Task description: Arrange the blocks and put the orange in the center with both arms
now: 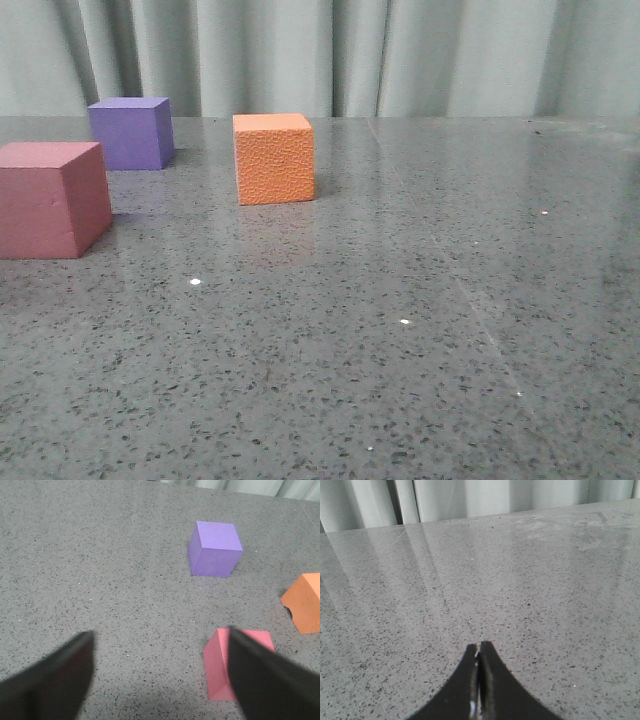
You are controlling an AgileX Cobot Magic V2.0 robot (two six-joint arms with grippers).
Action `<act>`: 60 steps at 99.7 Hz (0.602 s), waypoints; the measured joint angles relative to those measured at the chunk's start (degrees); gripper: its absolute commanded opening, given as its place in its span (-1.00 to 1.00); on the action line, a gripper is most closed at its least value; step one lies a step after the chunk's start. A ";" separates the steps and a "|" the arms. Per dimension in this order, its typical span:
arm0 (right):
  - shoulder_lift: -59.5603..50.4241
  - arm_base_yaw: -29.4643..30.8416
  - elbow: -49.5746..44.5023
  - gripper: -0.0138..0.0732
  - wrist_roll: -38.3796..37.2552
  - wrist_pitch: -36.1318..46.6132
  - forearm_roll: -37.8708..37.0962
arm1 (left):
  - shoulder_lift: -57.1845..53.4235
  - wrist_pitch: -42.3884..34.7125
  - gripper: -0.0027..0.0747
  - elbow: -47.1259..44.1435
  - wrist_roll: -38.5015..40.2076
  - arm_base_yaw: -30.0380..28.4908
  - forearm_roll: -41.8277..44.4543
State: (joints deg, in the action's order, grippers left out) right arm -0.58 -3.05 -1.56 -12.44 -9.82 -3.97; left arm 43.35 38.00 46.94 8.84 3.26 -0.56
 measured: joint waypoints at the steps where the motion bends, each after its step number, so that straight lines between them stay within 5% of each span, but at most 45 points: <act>1: 0.00 0.00 0.00 -0.84 0.00 0.00 0.00 | 0.00 0.00 0.91 0.00 0.00 0.00 0.00; 38: 0.00 0.00 0.00 -0.84 0.00 0.00 0.00 | 0.00 -2.43 0.78 0.65 -0.12 0.34 -2.46; 60: 0.00 0.00 0.00 -0.84 0.00 0.00 0.00 | 3.53 -2.03 0.78 6.41 -0.12 5.56 -3.52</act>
State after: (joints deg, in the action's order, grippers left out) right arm -0.58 -3.05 -1.56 -12.44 -9.82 -3.97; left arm 46.88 35.97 53.35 8.72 8.83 -4.08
